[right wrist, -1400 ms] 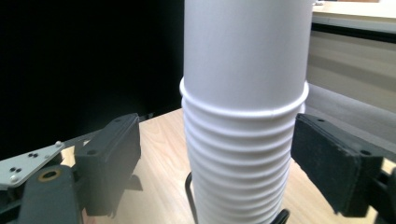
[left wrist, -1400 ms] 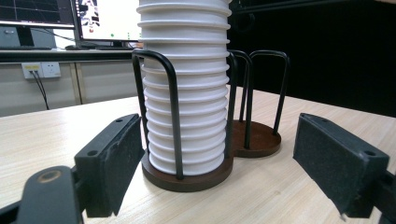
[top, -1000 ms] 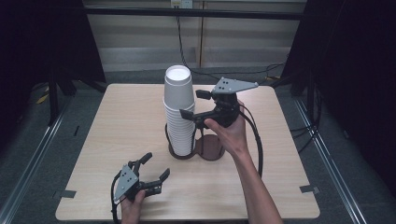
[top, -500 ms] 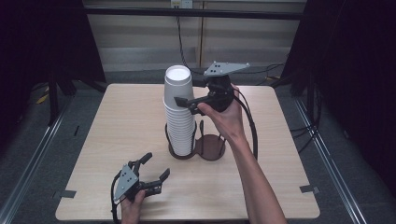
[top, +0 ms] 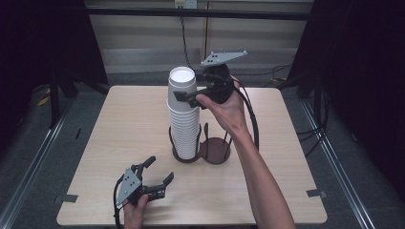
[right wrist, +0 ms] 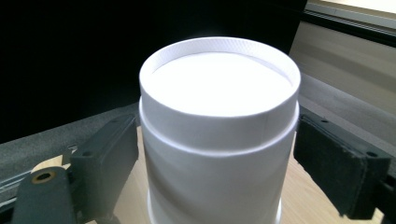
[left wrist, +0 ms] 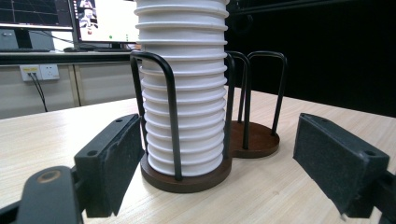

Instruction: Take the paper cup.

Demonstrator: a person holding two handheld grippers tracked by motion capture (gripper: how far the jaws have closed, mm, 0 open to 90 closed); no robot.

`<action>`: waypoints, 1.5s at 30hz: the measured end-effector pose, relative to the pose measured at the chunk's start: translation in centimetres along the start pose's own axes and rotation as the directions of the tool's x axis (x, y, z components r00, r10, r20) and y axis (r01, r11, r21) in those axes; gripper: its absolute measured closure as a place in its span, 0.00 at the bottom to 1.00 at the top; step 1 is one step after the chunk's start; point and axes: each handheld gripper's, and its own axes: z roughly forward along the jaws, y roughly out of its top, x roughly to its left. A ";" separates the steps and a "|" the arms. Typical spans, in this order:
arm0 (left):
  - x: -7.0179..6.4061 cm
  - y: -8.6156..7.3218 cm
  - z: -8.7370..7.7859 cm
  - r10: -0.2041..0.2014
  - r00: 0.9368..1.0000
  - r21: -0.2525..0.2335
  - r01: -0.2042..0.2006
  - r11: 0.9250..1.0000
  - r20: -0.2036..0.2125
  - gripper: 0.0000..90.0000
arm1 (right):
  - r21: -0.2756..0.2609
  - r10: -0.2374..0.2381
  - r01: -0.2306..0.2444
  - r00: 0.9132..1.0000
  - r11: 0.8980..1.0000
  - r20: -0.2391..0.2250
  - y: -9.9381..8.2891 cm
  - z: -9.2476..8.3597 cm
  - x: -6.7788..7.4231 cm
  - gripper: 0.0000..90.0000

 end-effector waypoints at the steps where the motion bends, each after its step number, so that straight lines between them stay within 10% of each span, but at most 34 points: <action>1: 0.0 0.0 0.0 0.000 1.000 0.000 0.000 1.000 0.000 0.17 | 0.000 0.000 0.000 1.000 1.000 0.000 0.0 0.0 0.0 0.15; 26: 0.0 0.0 0.0 0.000 1.000 0.001 0.000 1.000 0.001 0.17 | 0.129 -0.024 0.027 0.999 0.991 -0.026 2.2 1.3 -0.2 0.22; 45: 0.0 0.0 0.0 -0.001 1.000 0.001 0.001 1.000 0.003 0.17 | 0.061 -0.020 0.021 1.000 0.998 -0.007 2.8 0.4 -0.1 0.23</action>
